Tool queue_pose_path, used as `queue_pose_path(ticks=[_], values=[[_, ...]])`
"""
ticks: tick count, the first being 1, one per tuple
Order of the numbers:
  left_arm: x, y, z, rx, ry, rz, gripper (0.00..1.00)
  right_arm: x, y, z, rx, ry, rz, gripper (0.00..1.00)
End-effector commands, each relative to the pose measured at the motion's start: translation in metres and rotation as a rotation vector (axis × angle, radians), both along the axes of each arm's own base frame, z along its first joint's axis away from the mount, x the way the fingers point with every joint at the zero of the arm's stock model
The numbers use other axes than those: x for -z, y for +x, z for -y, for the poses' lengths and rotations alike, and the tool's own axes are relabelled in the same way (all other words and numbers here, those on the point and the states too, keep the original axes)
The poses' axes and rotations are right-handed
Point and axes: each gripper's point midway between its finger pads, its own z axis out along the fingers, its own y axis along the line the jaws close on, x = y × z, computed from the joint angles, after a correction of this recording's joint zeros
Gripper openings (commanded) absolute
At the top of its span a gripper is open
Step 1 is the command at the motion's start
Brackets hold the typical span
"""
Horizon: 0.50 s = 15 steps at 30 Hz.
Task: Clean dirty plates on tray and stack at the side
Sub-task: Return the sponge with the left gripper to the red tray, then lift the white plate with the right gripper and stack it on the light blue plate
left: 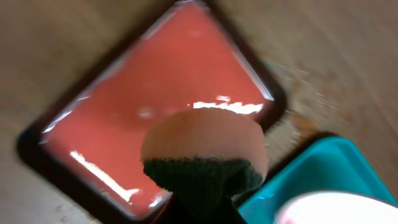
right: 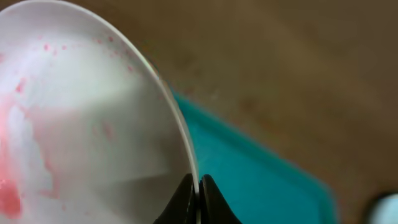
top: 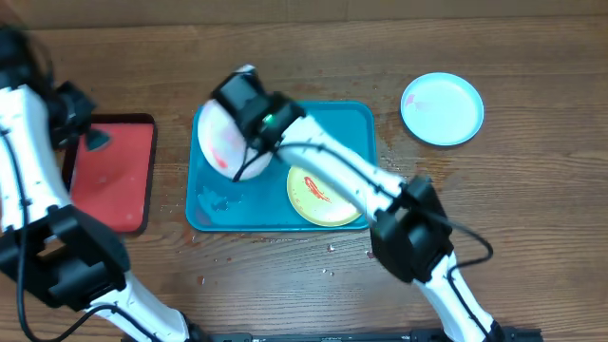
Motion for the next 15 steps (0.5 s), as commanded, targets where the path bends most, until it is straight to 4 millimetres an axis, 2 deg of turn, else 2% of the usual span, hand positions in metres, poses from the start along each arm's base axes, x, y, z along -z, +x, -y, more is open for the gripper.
queue_pose_path(ticks=[1, 4, 8, 12, 15], values=[[0.012, -0.023, -0.022, -0.087, -0.037, -0.033, 0.04, -0.105, -0.001, 0.019, 0.065, -0.322, 0.394, 0.04], [0.02, -0.035, -0.035, -0.129, -0.048, -0.05, 0.04, -0.127, -0.013, 0.011, 0.042, -0.468, 0.482, 0.04], [0.023, -0.04, -0.04, -0.146, -0.06, -0.049, 0.04, -0.145, -0.028, -0.002, -0.021, -0.635, 0.534, 0.04], [0.022, -0.034, -0.037, -0.135, -0.081, -0.022, 0.04, -0.153, -0.035, -0.01, -0.042, -0.676, 0.557, 0.04], [0.022, -0.033, -0.036, -0.131, -0.079, -0.021, 0.04, -0.154, -0.036, -0.009, -0.058, -0.726, 0.552, 0.04]])
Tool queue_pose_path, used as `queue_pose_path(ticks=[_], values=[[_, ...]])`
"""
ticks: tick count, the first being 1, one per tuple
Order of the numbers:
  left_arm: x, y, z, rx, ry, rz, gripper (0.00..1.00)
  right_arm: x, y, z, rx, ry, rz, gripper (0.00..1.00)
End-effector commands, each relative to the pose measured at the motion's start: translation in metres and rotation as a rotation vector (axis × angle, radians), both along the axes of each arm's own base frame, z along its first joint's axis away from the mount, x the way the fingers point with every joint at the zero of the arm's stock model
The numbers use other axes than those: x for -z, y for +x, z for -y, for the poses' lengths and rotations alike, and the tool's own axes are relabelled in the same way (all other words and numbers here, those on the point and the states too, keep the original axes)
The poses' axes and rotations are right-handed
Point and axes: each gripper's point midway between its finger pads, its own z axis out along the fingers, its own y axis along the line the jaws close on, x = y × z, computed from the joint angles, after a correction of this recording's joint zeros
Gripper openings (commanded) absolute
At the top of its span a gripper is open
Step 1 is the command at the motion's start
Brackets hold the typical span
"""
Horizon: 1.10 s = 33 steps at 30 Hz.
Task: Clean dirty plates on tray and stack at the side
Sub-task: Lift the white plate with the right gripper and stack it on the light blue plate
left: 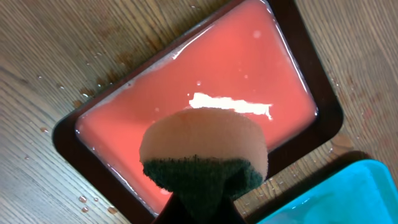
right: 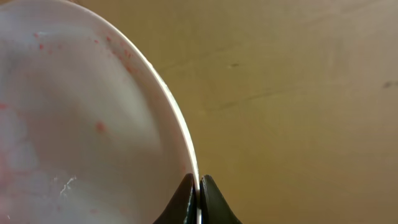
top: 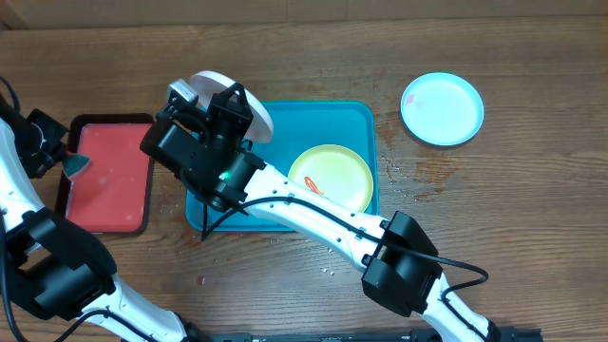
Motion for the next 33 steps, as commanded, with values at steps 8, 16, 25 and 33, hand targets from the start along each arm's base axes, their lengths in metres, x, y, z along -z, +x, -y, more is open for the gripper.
queue_pose_path(ticks=[8, 16, 25, 33], values=[[0.0, 0.005, 0.006, 0.0, -0.025, 0.021, 0.04, -0.036, -0.003, 0.016, 0.044, -0.093, 0.052, 0.04], [0.0, 0.005, 0.006, 0.0, -0.025, 0.021, 0.04, 0.012, 0.029, -0.002, -0.109, 0.293, -0.168, 0.04], [0.0, 0.009, 0.007, 0.006, -0.018, 0.031, 0.04, 0.068, 0.095, 0.122, 0.161, 0.859, -0.569, 0.04], [-0.001, 0.015, 0.013, 0.026, -0.015, 0.036, 0.04, 0.106, 0.117, 0.321, 0.513, 1.315, -0.81, 0.04]])
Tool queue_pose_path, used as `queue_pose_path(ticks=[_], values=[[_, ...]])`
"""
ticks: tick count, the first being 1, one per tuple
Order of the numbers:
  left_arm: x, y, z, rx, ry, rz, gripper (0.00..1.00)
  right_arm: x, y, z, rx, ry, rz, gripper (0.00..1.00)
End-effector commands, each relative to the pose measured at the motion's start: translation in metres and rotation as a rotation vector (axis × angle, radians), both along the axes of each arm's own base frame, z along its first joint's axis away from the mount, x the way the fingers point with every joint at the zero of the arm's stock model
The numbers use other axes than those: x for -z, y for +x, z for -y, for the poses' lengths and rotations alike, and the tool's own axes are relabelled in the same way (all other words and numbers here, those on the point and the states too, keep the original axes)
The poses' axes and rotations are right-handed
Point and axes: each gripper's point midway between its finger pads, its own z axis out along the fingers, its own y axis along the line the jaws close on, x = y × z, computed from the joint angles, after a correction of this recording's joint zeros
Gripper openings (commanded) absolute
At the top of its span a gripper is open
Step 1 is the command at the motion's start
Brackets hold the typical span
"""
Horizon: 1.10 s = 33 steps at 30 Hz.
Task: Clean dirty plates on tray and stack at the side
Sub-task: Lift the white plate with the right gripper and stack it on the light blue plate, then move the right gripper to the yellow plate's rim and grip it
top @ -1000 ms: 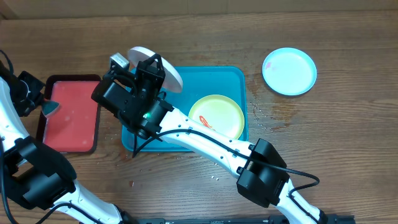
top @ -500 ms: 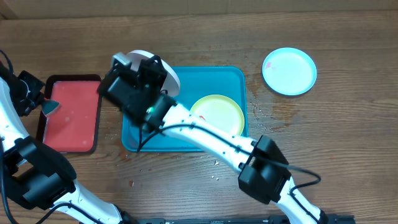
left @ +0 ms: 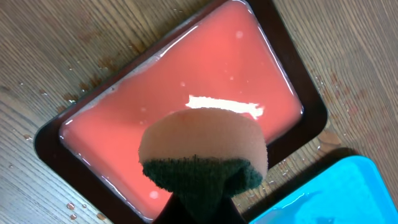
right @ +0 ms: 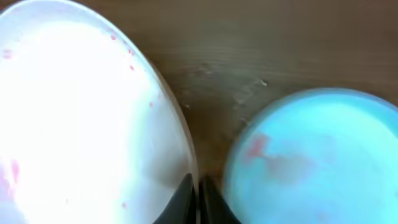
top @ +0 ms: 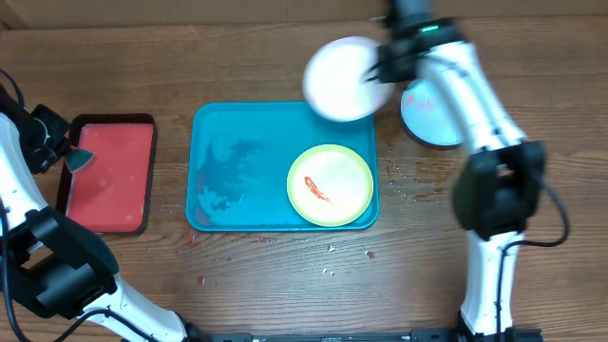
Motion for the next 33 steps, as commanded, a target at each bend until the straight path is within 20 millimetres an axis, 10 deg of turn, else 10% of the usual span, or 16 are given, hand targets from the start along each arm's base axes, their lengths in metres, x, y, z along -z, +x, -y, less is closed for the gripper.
queue_pose_path(ticks=[1, 6, 14, 21, 23, 30, 33], values=[[0.0, 0.005, 0.007, 0.003, -0.012, 0.009, 0.04, -0.026, -0.009, 0.044, 0.108, 0.272, -0.047, 0.04], [0.0, 0.009, 0.011, 0.016, -0.008, 0.014, 0.04, -0.017, -0.017, 0.131, 0.282, 0.279, -0.072, 0.04], [0.0, 0.013, 0.017, 0.035, -0.007, 0.015, 0.04, 0.024, -0.042, 0.201, 0.485, 0.219, -0.144, 0.04], [0.0, 0.014, 0.017, 0.035, -0.007, 0.017, 0.04, 0.047, -0.051, 0.197, 0.486, 0.219, -0.189, 0.05], [0.0, 0.014, 0.017, 0.035, -0.007, 0.017, 0.04, 0.043, -0.054, 0.192, 0.479, 0.225, -0.201, 0.21], [0.0, 0.014, 0.017, 0.036, -0.006, 0.017, 0.04, -0.018, -0.06, 0.16, 0.4, 0.36, -0.139, 0.34], [0.0, 0.014, 0.017, 0.036, -0.006, 0.017, 0.04, -0.063, -0.071, 0.095, 0.059, 0.471, -0.075, 0.4]])
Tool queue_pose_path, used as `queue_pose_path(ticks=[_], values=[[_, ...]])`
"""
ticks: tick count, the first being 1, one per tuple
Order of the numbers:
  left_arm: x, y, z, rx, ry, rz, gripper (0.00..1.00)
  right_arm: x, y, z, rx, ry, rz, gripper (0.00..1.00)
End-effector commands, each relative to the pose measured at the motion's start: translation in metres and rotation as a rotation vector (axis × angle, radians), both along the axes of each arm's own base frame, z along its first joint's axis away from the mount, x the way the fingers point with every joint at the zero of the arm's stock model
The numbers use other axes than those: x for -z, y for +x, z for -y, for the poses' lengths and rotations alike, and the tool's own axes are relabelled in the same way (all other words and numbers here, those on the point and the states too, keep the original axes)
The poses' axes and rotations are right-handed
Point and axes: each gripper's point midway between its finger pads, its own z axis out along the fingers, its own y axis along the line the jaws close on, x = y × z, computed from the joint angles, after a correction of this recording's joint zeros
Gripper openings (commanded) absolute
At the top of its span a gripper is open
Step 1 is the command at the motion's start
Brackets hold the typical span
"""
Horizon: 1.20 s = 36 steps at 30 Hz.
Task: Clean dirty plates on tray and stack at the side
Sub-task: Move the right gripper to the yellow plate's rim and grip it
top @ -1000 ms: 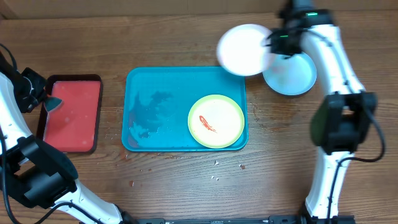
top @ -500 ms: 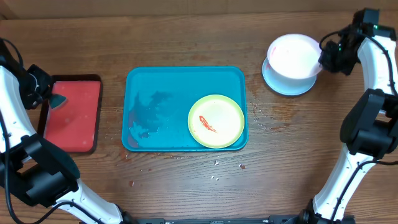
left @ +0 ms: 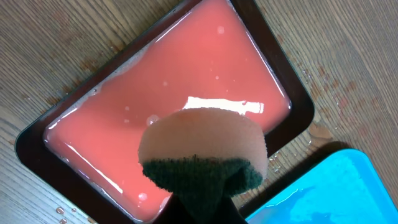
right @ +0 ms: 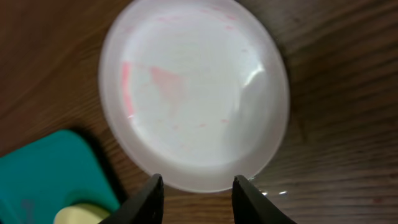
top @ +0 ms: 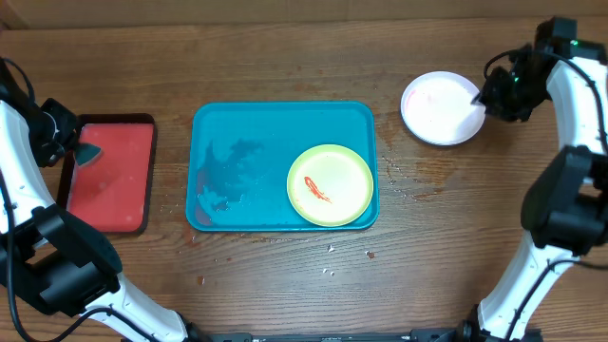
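A white plate (top: 439,107) with faint pink streaks lies on the table right of the teal tray (top: 220,123); in the right wrist view the white plate (right: 196,93) fills the frame. My right gripper (top: 486,93) stands open at its right rim, fingers (right: 155,190) astride the near edge, gripper (right: 198,190) touching nothing. A yellow-green plate (top: 330,185) with a red smear sits in the tray's right half. My left gripper (left: 202,196) is shut on a sponge (left: 202,146) above the red basin (left: 74,106).
The red basin (top: 142,171) of pink liquid stands left of the tray. Wet smears mark the tray's left half. Droplets and crumbs dot the wood in front of and right of the tray. The tray corner (right: 43,180) shows in the right wrist view.
The white plate was held in the air between the tray and a blue plate. Now it lies where the blue plate was, and my right gripper has opened. The left gripper barely shifted.
My right gripper first held the smeared white plate tilted over the tray's left half, then at the tray's back left corner. Later it held it at the right beside the blue plate. Now the plate rests there, released. The left kept the sponge over the basin.
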Motion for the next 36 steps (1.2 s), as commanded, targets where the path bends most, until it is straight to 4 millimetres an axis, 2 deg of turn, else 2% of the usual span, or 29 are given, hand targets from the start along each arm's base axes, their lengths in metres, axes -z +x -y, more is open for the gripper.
queue_pose_path(ticks=[1, 2, 3, 4, 6, 8, 9, 10, 11, 13, 17, 25, 30, 32, 36], values=[[0.001, 0.002, 0.004, -0.004, -0.013, 0.007, 0.04, -0.082, -0.009, -0.086, -0.387, 0.134, 0.249, 0.42], [0.001, 0.002, 0.004, -0.003, -0.013, 0.007, 0.04, -0.081, -0.014, -0.102, -0.455, 0.133, 0.242, 0.46], [0.0, 0.003, 0.004, -0.003, -0.013, 0.007, 0.04, -0.07, -0.026, -0.136, -0.587, 0.113, 0.211, 0.51], [0.001, 0.003, 0.004, -0.003, -0.013, 0.007, 0.04, -0.062, -0.031, -0.151, -0.641, 0.088, 0.195, 0.51], [0.001, 0.003, 0.005, -0.003, -0.013, 0.007, 0.04, -0.04, -0.035, -0.178, -0.733, 0.009, 0.17, 0.38], [0.001, 0.003, 0.004, 0.001, -0.012, 0.007, 0.04, -0.019, -0.038, -0.202, -0.804, -0.065, 0.159, 0.38], [0.001, 0.002, 0.005, 0.001, -0.012, 0.006, 0.04, -0.006, -0.04, -0.213, -0.842, -0.117, 0.148, 0.42], [0.001, 0.002, 0.004, 0.001, -0.012, 0.006, 0.04, 0.004, -0.043, -0.22, -0.87, -0.16, 0.136, 0.49], [0.001, 0.002, 0.005, 0.001, -0.013, 0.005, 0.04, 0.023, -0.052, -0.235, -0.928, -0.239, 0.111, 0.56], [0.001, 0.002, 0.005, 0.001, -0.013, 0.004, 0.04, 0.037, -0.06, -0.248, -0.977, -0.306, 0.103, 0.58], [0.001, 0.002, 0.005, 0.0, -0.012, 0.006, 0.04, 0.05, -0.069, -0.257, -1.022, -0.385, 0.096, 0.57], [0.001, 0.002, 0.005, 0.0, -0.013, 0.006, 0.04, 0.075, -0.076, -0.25, -1.098, -0.405, 0.099, 0.57], [0.001, 0.002, 0.005, 0.0, -0.013, 0.005, 0.04, 0.079, -0.079, -0.258, -1.109, -0.356, 0.11, 0.57], [0.001, 0.002, 0.005, 0.0, -0.014, 0.005, 0.04, 0.08, -0.076, -0.261, -1.107, -0.353, 0.126, 0.53], [0.001, 0.002, 0.005, 0.001, -0.015, 0.003, 0.04, 0.083, -0.075, -0.265, -1.108, -0.331, 0.135, 0.41]])
